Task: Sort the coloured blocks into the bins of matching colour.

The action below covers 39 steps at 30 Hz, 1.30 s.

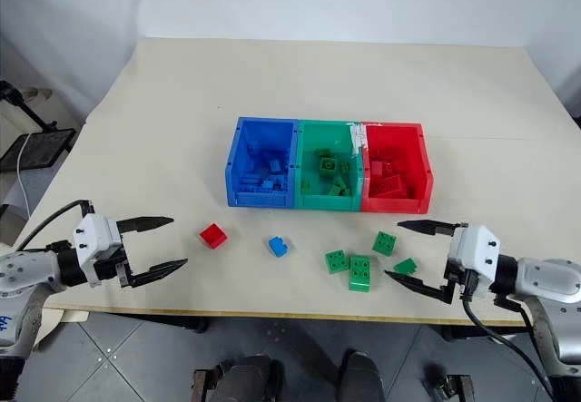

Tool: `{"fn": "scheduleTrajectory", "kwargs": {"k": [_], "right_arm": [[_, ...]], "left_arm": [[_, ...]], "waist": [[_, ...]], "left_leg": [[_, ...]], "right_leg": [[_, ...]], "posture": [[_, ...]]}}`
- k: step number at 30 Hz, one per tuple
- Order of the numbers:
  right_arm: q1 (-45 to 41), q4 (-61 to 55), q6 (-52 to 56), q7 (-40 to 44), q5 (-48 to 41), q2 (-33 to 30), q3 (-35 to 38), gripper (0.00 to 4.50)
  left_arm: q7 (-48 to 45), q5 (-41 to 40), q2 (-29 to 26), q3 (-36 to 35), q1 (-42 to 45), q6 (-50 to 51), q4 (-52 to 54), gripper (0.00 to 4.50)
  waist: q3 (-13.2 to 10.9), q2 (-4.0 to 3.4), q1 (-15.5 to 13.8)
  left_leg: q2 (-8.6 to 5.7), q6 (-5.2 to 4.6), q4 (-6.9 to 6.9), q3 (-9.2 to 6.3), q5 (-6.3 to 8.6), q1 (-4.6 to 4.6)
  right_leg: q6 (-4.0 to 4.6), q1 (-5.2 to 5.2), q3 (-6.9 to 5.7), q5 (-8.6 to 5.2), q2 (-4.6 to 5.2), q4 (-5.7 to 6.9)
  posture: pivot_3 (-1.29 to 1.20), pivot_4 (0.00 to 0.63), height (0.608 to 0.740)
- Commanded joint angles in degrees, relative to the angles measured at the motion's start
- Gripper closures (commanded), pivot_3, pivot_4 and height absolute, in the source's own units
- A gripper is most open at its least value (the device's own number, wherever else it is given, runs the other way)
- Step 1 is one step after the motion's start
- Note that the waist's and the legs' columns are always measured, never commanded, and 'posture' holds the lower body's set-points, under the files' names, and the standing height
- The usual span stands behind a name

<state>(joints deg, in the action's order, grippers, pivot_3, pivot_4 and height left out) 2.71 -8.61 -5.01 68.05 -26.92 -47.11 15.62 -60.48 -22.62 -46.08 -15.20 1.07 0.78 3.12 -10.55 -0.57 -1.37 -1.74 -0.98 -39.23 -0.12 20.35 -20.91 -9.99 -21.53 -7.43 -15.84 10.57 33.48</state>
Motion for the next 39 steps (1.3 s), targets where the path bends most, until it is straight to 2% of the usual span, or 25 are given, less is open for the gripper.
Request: {"fn": "scheduleTrajectory", "kwargs": {"k": [1,5,10,15,18,21,26,30,37,39], "right_arm": [[1.46,-2.44,-0.20,-1.99,-0.59,0.70,2.44,0.00],[6.17,-6.06,1.01,-5.28,-0.63,1.37,5.32,0.00],[14.48,-8.73,1.46,-11.08,-0.31,3.85,14.66,0.00],[24.47,-8.47,1.94,-11.10,-0.37,5.54,21.63,0.00],[29.40,-7.87,2.38,-10.87,0.31,6.35,23.98,0.00],[29.14,-10.74,5.63,-12.59,-0.68,5.83,22.83,0.00],[26.92,-19.32,18.91,-16.13,-0.61,1.59,16.05,0.00],[18.21,-21.56,28.01,-19.63,0.21,-0.92,6.77,0.00],[13.14,-15.72,28.84,-21.67,5.27,0.79,-0.85,0.00],[12.06,-13.73,28.31,-22.00,6.14,1.49,-1.79,0.40]], "left_arm": [[1.42,-1.05,1.00,0.95,1.57,1.41,4.11,0.05],[1.54,-1.49,2.49,4.61,2.19,4.05,8.15,0.05],[0.29,-3.90,5.73,12.48,5.04,9.95,13.80,0.05],[0.98,-2.17,10.33,19.61,9.20,10.23,17.76,0.05],[-0.68,0.67,10.46,24.00,11.34,8.93,18.71,0.05],[1.01,0.22,11.32,24.28,12.82,11.03,18.27,0.05],[-0.31,-1.33,10.73,23.20,12.44,11.29,18.09,0.05],[-1.66,-1.94,8.64,20.37,10.17,10.09,16.74,0.05],[-0.81,-2.12,6.53,15.78,6.10,9.78,16.62,0.05],[-0.55,-1.96,6.47,15.33,5.16,9.78,17.39,0.00]], "waist": [[0.00,0.00,-0.18],[0.00,0.00,-0.17],[0.02,-0.02,-0.52],[0.02,-0.01,-0.44],[0.03,-0.03,-0.39],[0.03,-0.03,0.10],[0.04,-0.06,0.03],[0.04,-0.06,-0.07],[0.04,-0.05,-0.90],[0.04,-0.05,-0.82]], "left_leg": [[0.00,0.00,-0.01,-0.01,0.00,0.00],[-0.01,0.00,-0.02,-0.02,0.00,0.00],[-0.02,0.00,-0.02,-0.01,0.00,-0.01],[-0.02,0.00,-0.02,0.07,0.00,0.03],[-0.03,0.00,-0.01,0.14,0.00,0.06],[-0.01,-0.02,0.08,0.39,0.01,0.30],[0.23,-0.03,0.17,0.49,0.08,0.59],[0.26,-0.07,0.08,0.43,0.16,0.60],[0.18,-0.14,0.03,0.48,0.26,0.53],[0.18,-0.15,0.03,0.54,0.27,0.53]], "right_leg": [[0.00,0.00,0.00,0.00,0.00,0.00],[0.00,0.01,0.01,0.00,0.00,0.03],[0.00,0.01,0.03,0.00,0.01,0.02],[0.00,0.02,0.11,0.00,-0.02,0.01],[0.00,0.03,0.18,0.00,-0.02,0.00],[0.00,0.09,0.43,0.00,-0.04,-0.01],[0.03,0.09,0.84,-0.02,-0.18,-0.01],[0.03,0.06,0.91,-0.02,-0.20,-0.01],[0.03,0.05,0.87,-0.02,-0.18,-0.03],[0.03,0.05,0.87,-0.02,-0.18,-0.05]], "posture": [[0.00,0.150,0.740],[0.00,0.150,0.740],[0.00,0.150,0.740],[0.00,0.150,0.740],[0.00,0.150,0.740],[0.00,0.150,0.740],[0.00,0.150,0.740],[0.00,0.150,0.740],[0.00,0.150,0.740],[0.00,0.150,0.740]]}}
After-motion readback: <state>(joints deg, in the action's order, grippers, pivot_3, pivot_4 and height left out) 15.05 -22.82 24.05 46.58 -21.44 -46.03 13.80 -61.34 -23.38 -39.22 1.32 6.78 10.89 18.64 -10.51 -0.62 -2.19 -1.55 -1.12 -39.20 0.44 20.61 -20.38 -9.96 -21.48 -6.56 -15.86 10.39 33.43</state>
